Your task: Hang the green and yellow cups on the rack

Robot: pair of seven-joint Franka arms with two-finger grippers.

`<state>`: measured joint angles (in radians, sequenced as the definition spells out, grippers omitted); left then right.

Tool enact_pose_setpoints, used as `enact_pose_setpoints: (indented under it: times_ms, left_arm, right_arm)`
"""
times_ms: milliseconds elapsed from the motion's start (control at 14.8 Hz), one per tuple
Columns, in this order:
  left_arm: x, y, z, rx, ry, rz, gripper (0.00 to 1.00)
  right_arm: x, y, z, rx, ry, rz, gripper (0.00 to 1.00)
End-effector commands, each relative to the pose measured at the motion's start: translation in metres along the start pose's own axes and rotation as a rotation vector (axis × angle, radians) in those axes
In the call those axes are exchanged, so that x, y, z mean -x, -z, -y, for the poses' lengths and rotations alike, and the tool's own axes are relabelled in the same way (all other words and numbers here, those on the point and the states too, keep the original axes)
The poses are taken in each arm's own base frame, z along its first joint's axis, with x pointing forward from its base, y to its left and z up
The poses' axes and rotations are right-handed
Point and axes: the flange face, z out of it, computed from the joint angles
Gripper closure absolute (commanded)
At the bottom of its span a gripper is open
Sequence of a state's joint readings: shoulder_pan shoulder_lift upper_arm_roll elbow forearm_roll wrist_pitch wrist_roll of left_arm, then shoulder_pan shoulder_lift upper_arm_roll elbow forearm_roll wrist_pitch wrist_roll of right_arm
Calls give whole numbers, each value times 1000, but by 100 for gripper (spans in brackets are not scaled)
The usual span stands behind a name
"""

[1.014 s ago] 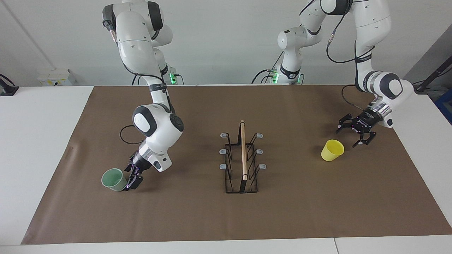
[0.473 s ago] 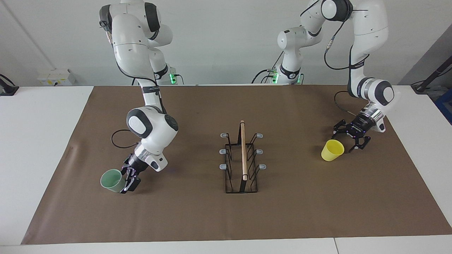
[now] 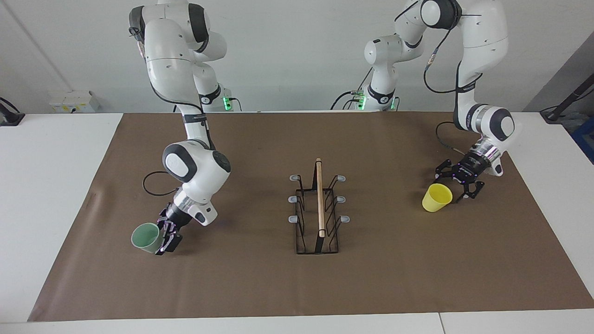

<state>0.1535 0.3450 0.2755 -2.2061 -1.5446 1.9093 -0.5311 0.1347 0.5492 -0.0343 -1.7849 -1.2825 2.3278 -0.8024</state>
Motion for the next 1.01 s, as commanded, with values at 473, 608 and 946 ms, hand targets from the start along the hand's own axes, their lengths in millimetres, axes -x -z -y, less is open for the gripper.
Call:
enact_pose_setpoints:
  times_ms: [473, 608, 946]
  left_arm:
    - [2, -33, 13, 54, 24, -19, 0]
    - [0, -36, 14, 65, 27, -35, 0]
    - [4, -48, 17, 80, 35, -33, 0]
  right_arm:
    - [5, -27, 26, 53, 36, -15, 0]
    - [4, -31, 30, 64, 46, -6, 0]
    - [7, -33, 31, 68, 67, 16, 100]
